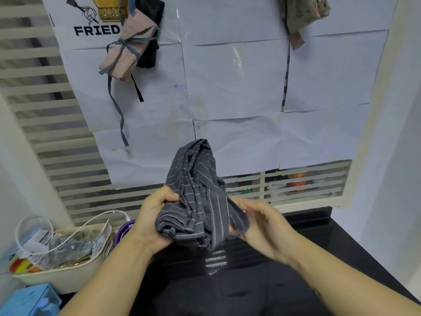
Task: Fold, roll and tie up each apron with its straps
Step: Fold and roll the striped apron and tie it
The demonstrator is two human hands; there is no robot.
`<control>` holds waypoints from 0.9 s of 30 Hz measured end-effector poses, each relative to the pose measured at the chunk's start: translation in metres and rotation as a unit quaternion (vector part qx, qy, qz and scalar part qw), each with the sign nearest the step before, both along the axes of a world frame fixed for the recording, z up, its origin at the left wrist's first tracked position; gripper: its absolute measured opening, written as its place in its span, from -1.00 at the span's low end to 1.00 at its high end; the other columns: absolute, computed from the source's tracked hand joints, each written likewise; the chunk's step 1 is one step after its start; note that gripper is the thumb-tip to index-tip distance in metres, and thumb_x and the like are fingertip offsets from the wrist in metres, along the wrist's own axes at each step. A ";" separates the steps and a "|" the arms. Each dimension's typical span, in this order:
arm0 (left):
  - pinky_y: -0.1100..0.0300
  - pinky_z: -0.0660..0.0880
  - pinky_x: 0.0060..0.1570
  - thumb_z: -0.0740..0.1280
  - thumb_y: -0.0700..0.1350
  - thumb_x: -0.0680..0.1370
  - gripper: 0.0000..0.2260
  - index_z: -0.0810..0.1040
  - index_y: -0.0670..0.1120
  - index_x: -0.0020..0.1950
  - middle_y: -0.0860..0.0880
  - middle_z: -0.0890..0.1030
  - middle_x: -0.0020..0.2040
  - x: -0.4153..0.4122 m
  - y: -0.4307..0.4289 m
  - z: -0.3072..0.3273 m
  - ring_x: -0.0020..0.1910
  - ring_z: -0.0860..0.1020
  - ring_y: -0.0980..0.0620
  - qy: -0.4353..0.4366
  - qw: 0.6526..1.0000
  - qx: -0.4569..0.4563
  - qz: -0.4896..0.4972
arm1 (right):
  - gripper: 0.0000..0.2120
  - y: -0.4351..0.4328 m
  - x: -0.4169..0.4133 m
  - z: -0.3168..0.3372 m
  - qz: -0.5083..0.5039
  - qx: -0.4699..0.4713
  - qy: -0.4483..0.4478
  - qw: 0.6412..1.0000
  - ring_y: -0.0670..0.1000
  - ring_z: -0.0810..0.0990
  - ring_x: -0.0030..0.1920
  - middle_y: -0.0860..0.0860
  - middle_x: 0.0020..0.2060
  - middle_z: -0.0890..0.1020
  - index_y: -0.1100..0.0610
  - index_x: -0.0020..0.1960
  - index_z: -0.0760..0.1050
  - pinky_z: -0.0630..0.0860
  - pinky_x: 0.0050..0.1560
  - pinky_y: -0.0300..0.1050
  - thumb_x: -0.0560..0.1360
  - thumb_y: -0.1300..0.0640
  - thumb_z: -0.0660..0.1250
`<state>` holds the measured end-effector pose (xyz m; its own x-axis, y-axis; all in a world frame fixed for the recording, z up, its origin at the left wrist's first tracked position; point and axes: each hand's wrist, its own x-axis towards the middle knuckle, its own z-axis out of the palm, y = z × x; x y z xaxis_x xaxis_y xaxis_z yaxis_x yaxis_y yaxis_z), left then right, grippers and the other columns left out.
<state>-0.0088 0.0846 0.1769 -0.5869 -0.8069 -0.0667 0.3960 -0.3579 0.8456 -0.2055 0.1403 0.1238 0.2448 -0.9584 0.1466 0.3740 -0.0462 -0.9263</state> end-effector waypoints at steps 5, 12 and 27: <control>0.12 0.59 -0.38 0.55 -0.18 -0.26 -0.57 0.60 -0.20 -0.43 -0.13 0.59 -0.40 0.012 -0.012 0.001 -0.43 0.60 -0.06 0.017 1.000 0.005 0.018 | -0.42 -0.001 -0.011 0.001 0.074 0.097 0.019 0.992 0.15 0.49 -0.02 0.21 0.07 0.55 0.17 0.22 0.56 0.46 0.15 0.05 0.36 -0.18 0.46; 0.20 0.54 -0.49 0.53 -0.18 -0.32 -0.56 0.58 -0.22 -0.49 -0.14 0.57 -0.46 0.009 -0.008 0.008 -0.51 0.57 -0.04 -0.018 0.999 -0.047 -0.005 | -0.79 0.008 0.004 0.015 0.063 0.102 0.092 0.988 -0.01 0.67 -0.09 0.07 -0.10 0.69 0.21 0.09 0.53 0.57 -0.15 -0.25 0.46 0.31 0.37; 0.53 0.37 -0.21 0.28 -0.37 0.49 -0.55 0.21 0.15 0.04 0.09 0.52 0.04 0.008 -0.018 -0.013 -0.17 0.53 0.34 -0.321 0.834 -0.412 0.177 | -0.70 0.008 -0.044 0.060 -0.065 -0.039 -0.145 0.986 -0.05 0.43 -0.55 -0.01 -0.58 0.41 0.12 -0.33 0.56 0.61 -0.18 -0.11 0.10 0.12 0.66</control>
<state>-0.0011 0.0670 0.1638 -0.3583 -0.8489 0.3885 -0.2760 0.4939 0.8246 -0.2494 0.1486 0.1840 0.0567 -0.9620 0.2672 0.6091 -0.1788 -0.7727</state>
